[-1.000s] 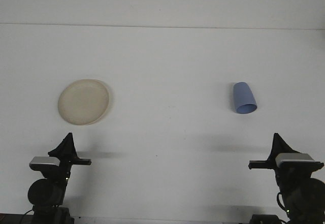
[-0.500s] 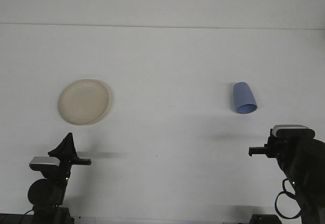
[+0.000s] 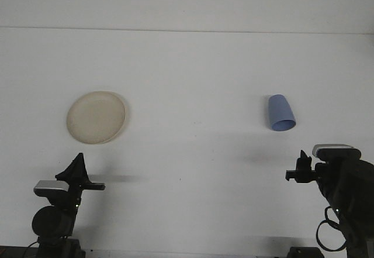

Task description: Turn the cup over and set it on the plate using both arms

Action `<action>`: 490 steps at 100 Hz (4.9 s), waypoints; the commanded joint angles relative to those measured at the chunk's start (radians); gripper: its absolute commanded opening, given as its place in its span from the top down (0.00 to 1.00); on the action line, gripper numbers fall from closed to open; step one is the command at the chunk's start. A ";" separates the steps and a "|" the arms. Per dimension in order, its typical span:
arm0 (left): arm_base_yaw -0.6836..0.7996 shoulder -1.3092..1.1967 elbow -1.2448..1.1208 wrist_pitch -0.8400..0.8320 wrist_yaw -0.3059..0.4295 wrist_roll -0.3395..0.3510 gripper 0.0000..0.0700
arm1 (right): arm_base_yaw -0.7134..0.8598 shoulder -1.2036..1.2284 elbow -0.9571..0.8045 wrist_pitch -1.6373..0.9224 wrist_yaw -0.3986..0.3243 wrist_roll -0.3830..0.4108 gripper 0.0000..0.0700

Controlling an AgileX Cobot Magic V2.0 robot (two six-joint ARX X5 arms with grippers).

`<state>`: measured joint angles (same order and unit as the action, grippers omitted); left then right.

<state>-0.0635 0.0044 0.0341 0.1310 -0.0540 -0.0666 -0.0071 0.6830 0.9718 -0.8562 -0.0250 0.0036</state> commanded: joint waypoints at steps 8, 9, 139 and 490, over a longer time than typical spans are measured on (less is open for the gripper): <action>0.000 -0.001 -0.020 0.013 0.002 -0.002 0.98 | 0.001 0.005 0.017 0.003 -0.001 0.000 0.29; 0.000 -0.001 -0.020 0.013 0.002 -0.002 0.98 | 0.001 0.005 0.017 0.003 -0.001 0.000 0.29; 0.000 -0.001 -0.020 0.013 0.002 -0.002 0.98 | -0.140 0.391 -0.511 1.090 -0.031 0.017 0.30; 0.000 -0.001 -0.020 0.013 0.002 -0.002 0.98 | 0.693 0.814 0.475 -0.311 -0.029 0.258 0.98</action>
<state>-0.0635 0.0044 0.0341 0.1310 -0.0540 -0.0666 0.6586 1.4425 1.4052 -1.1587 -0.0517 0.2844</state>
